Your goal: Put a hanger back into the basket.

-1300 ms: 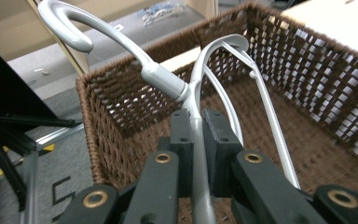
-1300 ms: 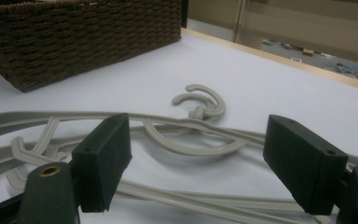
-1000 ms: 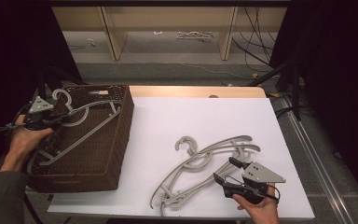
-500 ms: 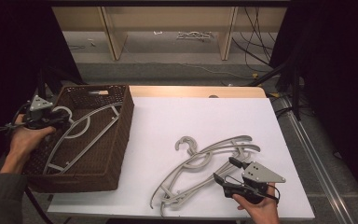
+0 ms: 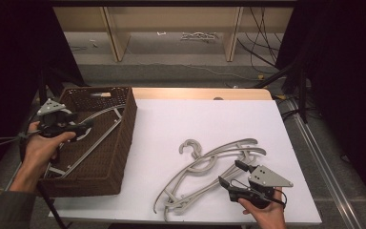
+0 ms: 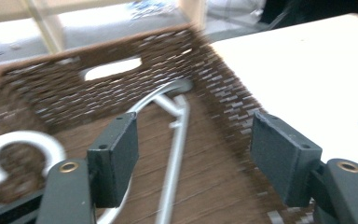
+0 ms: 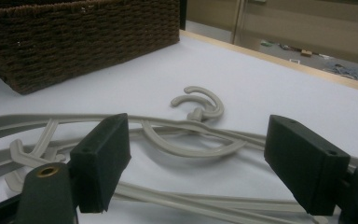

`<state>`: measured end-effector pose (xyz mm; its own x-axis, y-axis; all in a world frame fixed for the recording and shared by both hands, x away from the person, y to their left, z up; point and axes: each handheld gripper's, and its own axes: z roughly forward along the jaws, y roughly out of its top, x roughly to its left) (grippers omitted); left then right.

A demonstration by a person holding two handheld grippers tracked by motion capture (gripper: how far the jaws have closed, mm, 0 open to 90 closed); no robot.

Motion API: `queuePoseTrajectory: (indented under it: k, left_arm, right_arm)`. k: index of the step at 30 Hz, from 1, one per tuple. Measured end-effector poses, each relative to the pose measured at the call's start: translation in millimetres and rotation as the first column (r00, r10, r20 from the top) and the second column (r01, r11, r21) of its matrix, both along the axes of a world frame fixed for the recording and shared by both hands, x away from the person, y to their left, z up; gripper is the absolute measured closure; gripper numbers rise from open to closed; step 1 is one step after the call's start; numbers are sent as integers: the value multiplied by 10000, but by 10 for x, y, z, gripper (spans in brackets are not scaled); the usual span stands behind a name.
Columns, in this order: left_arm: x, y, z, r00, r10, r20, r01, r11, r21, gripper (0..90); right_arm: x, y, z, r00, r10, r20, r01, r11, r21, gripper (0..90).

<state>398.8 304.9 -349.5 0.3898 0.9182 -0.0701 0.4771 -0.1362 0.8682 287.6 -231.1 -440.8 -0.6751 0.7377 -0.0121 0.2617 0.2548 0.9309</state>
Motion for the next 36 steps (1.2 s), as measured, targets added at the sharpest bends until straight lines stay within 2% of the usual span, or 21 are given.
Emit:
queuePoseTrajectory:
  k: [1,2,3,5,8,11,13,20,21,23,25,26,28,29,30,32,33,35,36]
  left_arm:
    - [-24,-56,16,9999,-109,109,110,9999,-93,310]
    - [-48,-110,31,9995,-215,235,219,9996,-169,307]
    - [-72,-162,46,9989,-333,339,342,9991,-258,302]
    - [-118,-265,73,9973,-547,495,573,9969,-536,278]
    - [-203,-423,97,9938,-725,839,783,9947,-672,247]
    - [-296,-578,102,9893,-743,1257,877,9906,-1048,227]
    - [-343,-677,100,9862,-995,1327,1158,9858,-1214,214]
    - [-474,-1015,57,9731,-1752,1497,1947,9726,-1272,212]
    - [-489,-1054,44,9714,-1834,1508,2034,9705,-1295,210]
    - [-514,-1126,7,9678,-2011,1512,2206,9672,-1259,204]
    - [-537,-1178,-37,9646,-2046,1665,2258,9667,-1207,191]
    - [-546,-1202,-65,9626,-2077,1740,2316,9640,-1306,188]
    - [-564,-1241,-121,9606,-2153,1756,2421,9587,-1492,187]
    - [-576,-1266,-150,9583,-2185,1843,2480,9562,-1556,183]
    - [-591,-1292,-178,9554,-2241,1925,2546,9550,-1522,177]
    - [-620,-1342,-227,9473,-2441,2073,2736,9533,-1280,175]
    - [-635,-1365,-250,9452,-2484,2118,2780,9526,-1233,174]
    - [-668,-1403,-292,9410,-2550,2224,2864,9503,-1220,173]
    - [-683,-1420,-316,9394,-2605,2230,2917,9490,-1201,172]
  right_arm:
    - [12,7,-9,9998,-23,221,21,10000,94,234]
    - [8,9,-8,9999,-38,127,36,9999,110,234]
    - [17,-1,-5,9996,-6,265,6,10000,14,234]
    - [4,7,-5,9999,-51,102,50,9999,144,234]
    - [6,7,-5,9998,-34,174,32,9999,126,233]
    - [11,-1,-1,9995,-18,329,16,10000,70,234]
    - [14,-1,-5,9993,-49,370,46,10000,76,234]
    - [8,-11,2,9995,-50,305,47,9999,101,233]
    - [-3,-14,8,9999,-54,101,53,10000,48,233]
    - [-4,-14,7,10000,-50,73,49,10000,53,233]
    - [19,-8,-7,9989,-13,460,2,9997,229,233]
    - [5,-15,4,9997,-19,257,16,9999,151,233]
    - [-3,-14,5,9993,-102,372,93,9997,228,233]
    - [-15,-19,12,9998,-18,193,13,9997,249,233]
    - [-6,-29,12,9992,2,409,-11,9998,211,233]
    - [-26,-41,21,9999,-76,141,72,9997,235,232]
    - [1,-41,8,9988,-44,488,24,9992,399,232]
    - [-2,-48,11,9990,-112,429,95,9992,392,231]
    - [-13,-36,9,9998,-82,201,71,9985,549,230]
